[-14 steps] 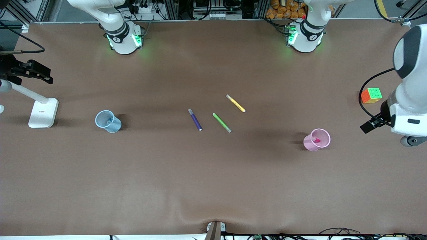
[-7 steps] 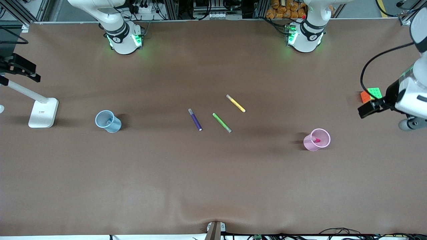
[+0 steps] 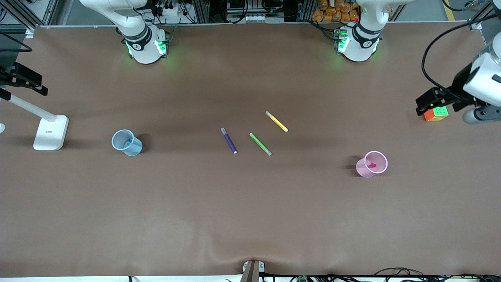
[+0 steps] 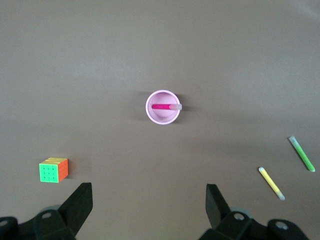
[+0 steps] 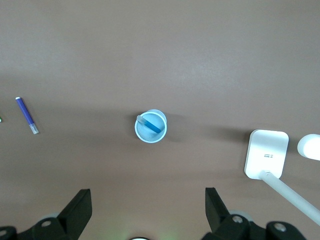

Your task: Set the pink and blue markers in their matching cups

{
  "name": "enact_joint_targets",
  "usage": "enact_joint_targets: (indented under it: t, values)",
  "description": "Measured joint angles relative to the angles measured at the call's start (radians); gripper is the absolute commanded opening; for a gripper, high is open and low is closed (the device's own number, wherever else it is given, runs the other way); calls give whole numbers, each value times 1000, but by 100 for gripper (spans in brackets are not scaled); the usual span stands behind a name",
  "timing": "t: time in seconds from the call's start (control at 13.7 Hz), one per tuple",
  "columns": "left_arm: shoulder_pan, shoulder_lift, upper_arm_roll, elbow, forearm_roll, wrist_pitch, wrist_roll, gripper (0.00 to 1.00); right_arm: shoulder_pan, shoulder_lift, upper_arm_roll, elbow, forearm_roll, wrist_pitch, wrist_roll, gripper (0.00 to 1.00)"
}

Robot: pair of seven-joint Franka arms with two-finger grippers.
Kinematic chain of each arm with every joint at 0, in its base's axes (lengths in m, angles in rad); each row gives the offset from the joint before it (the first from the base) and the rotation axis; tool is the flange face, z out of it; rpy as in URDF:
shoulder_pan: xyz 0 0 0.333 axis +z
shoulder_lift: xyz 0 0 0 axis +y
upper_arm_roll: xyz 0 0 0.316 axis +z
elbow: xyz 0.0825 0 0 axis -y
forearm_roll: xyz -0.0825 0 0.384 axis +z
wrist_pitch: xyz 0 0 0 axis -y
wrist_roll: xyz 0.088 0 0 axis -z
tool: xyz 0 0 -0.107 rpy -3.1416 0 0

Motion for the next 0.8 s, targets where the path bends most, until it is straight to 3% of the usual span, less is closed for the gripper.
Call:
enact_joint_targets:
  t: [0.36, 0.8]
  values:
    - [5, -88, 1, -76, -8, 0, -2, 100, 0, 0, 2, 0, 24, -11, 43, 100]
    - [35, -115, 7, -89, -8, -28, 2, 100, 0, 0, 5, 0, 44, -14, 121, 100]
